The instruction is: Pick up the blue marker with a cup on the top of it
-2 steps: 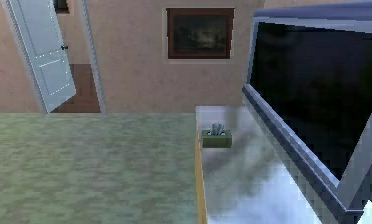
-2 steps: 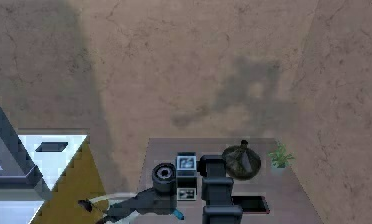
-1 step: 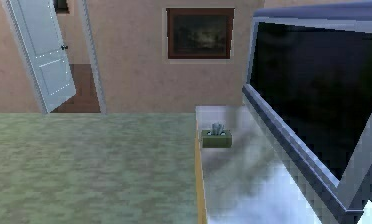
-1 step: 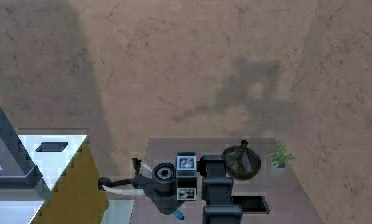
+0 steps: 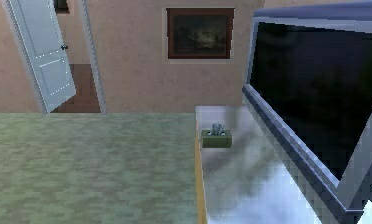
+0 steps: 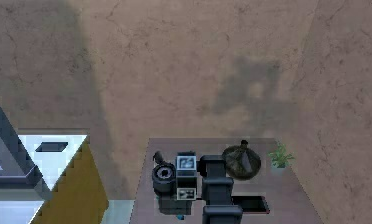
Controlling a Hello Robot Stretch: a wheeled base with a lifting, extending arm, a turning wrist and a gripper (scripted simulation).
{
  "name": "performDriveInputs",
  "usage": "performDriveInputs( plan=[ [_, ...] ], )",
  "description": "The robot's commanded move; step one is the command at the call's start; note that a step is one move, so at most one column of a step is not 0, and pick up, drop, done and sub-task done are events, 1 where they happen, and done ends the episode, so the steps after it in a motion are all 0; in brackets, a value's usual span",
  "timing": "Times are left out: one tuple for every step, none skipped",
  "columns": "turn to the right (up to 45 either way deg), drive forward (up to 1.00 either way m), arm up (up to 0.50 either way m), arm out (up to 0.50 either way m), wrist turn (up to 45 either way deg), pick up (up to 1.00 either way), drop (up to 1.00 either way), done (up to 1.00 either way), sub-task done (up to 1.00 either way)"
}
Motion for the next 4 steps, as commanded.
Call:
performDriveInputs(
  plan=[
    [0.0,0.0,0.0,0.0,3.0,0.0,0.0,0.0,0.0],
    [0.0,0.0,-0.3,0.0,0.0,0.0,0.0,0.0,0.0],
    [0.0,0.0,0.0,0.0,0.0,1.0,0.0,0.0,0.0],
    [0.0,0.0,0.1,0.0,0.0,0.0,0.0,0.0,0.0]
  ],
)
